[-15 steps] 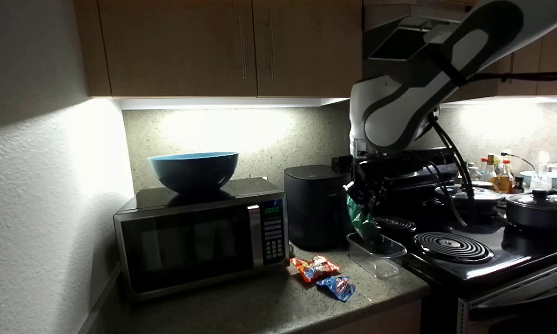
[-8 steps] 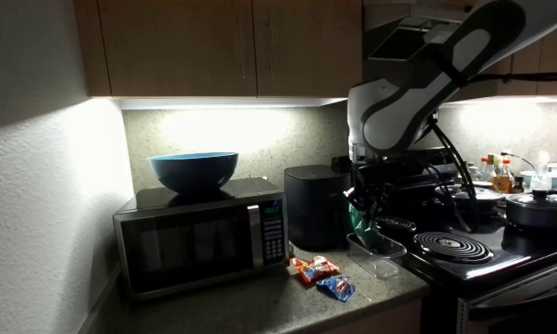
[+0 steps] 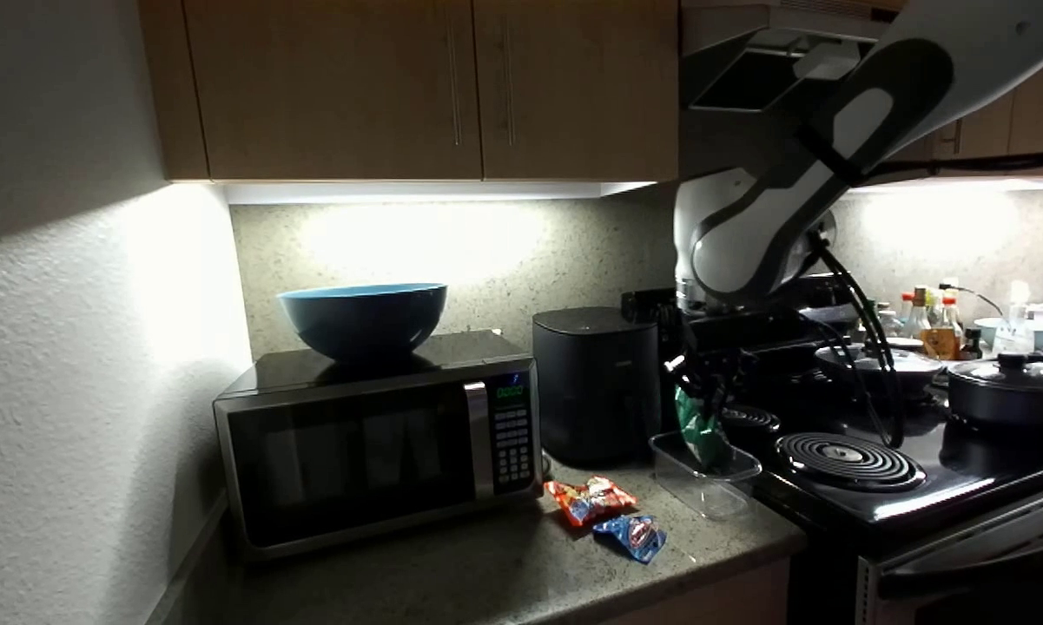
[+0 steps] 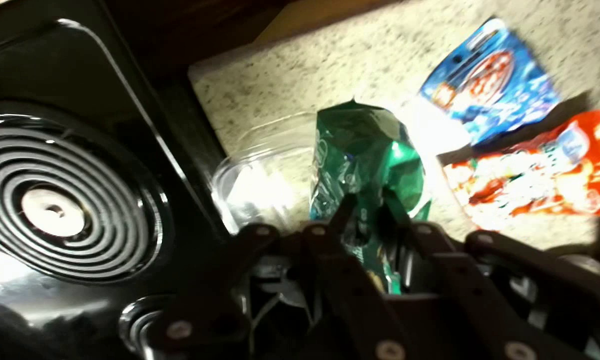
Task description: Put the green and blue packets into the container
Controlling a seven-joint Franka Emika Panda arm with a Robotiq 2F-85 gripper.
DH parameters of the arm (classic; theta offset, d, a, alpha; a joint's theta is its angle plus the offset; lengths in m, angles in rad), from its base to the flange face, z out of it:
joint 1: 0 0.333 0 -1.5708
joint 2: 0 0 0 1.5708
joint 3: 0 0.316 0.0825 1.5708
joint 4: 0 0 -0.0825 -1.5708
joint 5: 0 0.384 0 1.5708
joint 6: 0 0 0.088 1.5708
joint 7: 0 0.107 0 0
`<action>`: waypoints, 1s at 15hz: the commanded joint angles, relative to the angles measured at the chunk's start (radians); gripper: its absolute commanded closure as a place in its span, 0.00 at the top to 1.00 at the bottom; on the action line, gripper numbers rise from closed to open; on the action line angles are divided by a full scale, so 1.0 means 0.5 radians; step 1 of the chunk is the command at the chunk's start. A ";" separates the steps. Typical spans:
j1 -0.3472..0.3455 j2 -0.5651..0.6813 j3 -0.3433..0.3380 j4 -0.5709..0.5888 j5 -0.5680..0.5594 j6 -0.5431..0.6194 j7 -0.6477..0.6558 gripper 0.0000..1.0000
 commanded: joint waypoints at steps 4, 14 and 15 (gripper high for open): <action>-0.351 0.184 -0.304 0.107 0.180 0.242 -0.221 0.09; -0.081 0.374 -0.303 0.382 -0.060 0.353 -0.189 0.09; -0.062 0.378 -0.274 0.396 -0.015 0.267 -0.237 0.09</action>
